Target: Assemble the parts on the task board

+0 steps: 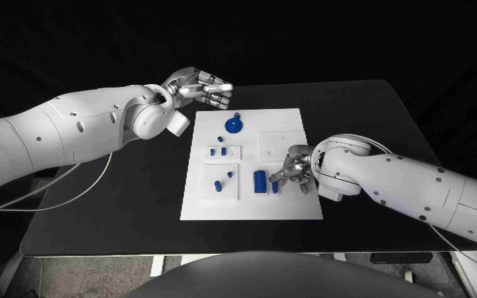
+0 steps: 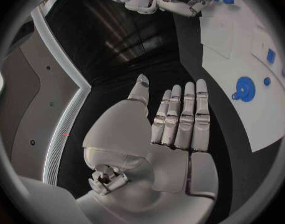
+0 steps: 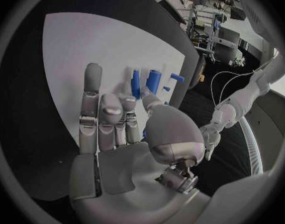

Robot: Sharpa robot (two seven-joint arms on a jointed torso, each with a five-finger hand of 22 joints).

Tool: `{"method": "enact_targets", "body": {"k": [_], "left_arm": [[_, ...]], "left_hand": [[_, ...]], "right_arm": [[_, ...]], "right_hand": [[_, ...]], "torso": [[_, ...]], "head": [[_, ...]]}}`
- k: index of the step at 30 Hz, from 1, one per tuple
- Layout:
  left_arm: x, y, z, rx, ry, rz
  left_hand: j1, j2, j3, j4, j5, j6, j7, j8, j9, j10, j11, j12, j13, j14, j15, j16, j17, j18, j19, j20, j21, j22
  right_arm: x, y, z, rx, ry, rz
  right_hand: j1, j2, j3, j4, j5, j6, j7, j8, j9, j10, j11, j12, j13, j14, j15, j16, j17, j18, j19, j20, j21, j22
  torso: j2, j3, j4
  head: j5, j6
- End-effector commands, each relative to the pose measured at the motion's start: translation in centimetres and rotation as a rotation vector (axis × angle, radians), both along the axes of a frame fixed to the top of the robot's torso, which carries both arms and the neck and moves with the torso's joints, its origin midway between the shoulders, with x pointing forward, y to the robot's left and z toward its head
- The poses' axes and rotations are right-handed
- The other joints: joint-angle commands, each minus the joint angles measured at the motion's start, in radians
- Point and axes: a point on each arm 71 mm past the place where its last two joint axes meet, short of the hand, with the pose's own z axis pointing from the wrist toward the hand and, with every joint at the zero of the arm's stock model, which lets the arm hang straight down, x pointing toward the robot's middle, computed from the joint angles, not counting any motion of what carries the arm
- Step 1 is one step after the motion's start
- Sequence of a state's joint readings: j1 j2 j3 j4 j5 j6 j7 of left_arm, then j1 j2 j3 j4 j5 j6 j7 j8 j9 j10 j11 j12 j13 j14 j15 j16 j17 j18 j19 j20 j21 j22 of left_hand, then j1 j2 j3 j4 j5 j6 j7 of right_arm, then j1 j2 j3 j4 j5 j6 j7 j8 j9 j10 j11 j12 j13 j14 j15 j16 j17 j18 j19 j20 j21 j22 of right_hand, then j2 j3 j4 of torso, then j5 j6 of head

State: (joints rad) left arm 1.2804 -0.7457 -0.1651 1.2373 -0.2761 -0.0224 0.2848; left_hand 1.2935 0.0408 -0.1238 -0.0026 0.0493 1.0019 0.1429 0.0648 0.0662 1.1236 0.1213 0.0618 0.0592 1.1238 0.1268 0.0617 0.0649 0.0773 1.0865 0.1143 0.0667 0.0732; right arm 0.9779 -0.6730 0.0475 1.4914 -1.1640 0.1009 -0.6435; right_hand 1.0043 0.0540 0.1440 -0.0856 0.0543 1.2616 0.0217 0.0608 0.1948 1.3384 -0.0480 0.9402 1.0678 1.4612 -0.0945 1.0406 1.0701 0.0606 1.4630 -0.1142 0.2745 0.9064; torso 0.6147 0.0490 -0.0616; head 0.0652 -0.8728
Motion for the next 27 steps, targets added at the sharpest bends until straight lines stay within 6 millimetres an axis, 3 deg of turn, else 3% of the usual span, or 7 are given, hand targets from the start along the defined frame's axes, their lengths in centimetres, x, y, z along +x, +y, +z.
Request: {"method": "enact_targets", "body": {"k": [1,8,16,19,23,27], "left_arm": [[0.0,-0.1,0.1,-0.013,-0.003,-0.009],[0.0,-0.2,0.1,-0.013,-0.003,-0.01],[0.0,-0.1,0.1,-0.012,-0.001,-0.009],[0.0,-0.1,0.1,-0.012,0.0,-0.011],[0.0,-0.1,0.1,-0.012,0.001,-0.012],[0.0,0.0,0.1,-0.012,-0.001,-0.009]], "left_hand": [[-0.001,0.01,-0.003,0.002,-0.001,0.003,0.004,0.0,0.0,0.005,0.003,-0.001,0.0,0.004,0.003,0.001,0.001,0.001,0.002,0.001,0.005,0.0],[-0.001,0.01,-0.003,0.002,-0.001,0.003,0.004,0.0,0.0,0.005,0.003,-0.001,0.0,0.004,0.003,0.001,0.001,0.001,0.002,0.001,0.005,0.0],[-0.001,0.01,-0.003,0.002,-0.001,0.003,0.004,0.0,0.0,0.005,0.003,-0.001,0.0,0.004,0.003,0.001,0.001,0.001,0.002,0.001,0.005,0.0],[-0.001,0.01,-0.003,0.002,-0.001,0.003,0.004,0.0,0.0,0.005,0.003,-0.001,0.0,0.004,0.003,0.001,0.001,0.001,0.002,0.001,0.005,0.0],[-0.001,0.01,-0.003,0.002,-0.001,0.003,0.004,0.0,0.0,0.005,0.003,-0.001,0.0,0.004,0.003,0.001,0.001,0.001,0.002,0.001,0.005,0.0],[-0.001,0.01,-0.003,0.002,-0.001,0.003,0.004,0.0,0.0,0.005,0.003,-0.001,0.0,0.004,0.003,0.001,0.001,0.001,0.002,0.001,0.005,0.0]], "right_arm": [[0.1,0.0,0.0,-0.007,-0.01,0.008],[0.1,-0.1,0.0,-0.005,-0.012,0.007],[0.2,-0.5,0.1,0.005,-0.027,-0.002],[0.3,-0.6,0.3,0.027,-0.05,-0.007],[0.5,-1.0,0.6,0.093,-0.1,-0.008],[0.8,-1.5,1.2,0.178,-0.162,-0.012]], "right_hand": [[-0.013,-0.001,-0.021,0.007,-0.003,0.005,0.0,0.003,-0.002,-0.004,-0.004,-0.007,-0.001,-0.003,-0.007,0.0,-0.002,-0.017,0.001,-0.008,0.0,-0.002],[-0.001,-0.009,-0.073,0.03,-0.003,0.005,0.002,0.003,-0.005,-0.004,-0.004,-0.01,-0.001,-0.003,-0.008,-0.004,-0.002,-0.019,0.002,-0.01,-0.003,-0.006],[0.014,0.0,-0.072,0.022,-0.003,0.003,0.002,0.003,-0.005,-0.004,-0.004,-0.011,0.0,-0.002,-0.008,-0.005,-0.001,-0.018,0.003,-0.01,-0.003,-0.007],[0.002,-0.013,-0.083,0.029,-0.003,0.001,0.004,0.003,-0.006,-0.004,-0.003,-0.012,-0.001,-0.003,-0.008,-0.007,-0.003,-0.018,0.003,-0.01,-0.003,-0.007],[-0.016,-0.063,-0.088,0.062,-0.006,-0.011,0.007,0.003,-0.009,-0.011,-0.003,-0.023,-0.007,-0.006,-0.01,-0.021,-0.013,-0.019,-0.001,-0.012,-0.008,-0.01],[-0.001,-0.078,-0.101,0.075,-0.003,-0.094,0.031,0.002,-0.025,-0.02,0.011,-0.03,-0.013,-0.007,-0.003,-0.031,-0.02,-0.016,-0.002,-0.008,-0.011,-0.013]], "torso": [[0.0,0.0003,-0.0002],[0.0,0.0001,-0.0006],[0.0,0.0005,-0.0002],[0.0,0.0007,0.0003],[0.0,0.0009,0.0004],[0.001,0.0008,-0.0001]], "head": [[0.0,0.0],[0.0,0.0],[-0.001,0.0],[-0.002,0.0],[-0.001,0.0],[-0.001,0.0]]}}
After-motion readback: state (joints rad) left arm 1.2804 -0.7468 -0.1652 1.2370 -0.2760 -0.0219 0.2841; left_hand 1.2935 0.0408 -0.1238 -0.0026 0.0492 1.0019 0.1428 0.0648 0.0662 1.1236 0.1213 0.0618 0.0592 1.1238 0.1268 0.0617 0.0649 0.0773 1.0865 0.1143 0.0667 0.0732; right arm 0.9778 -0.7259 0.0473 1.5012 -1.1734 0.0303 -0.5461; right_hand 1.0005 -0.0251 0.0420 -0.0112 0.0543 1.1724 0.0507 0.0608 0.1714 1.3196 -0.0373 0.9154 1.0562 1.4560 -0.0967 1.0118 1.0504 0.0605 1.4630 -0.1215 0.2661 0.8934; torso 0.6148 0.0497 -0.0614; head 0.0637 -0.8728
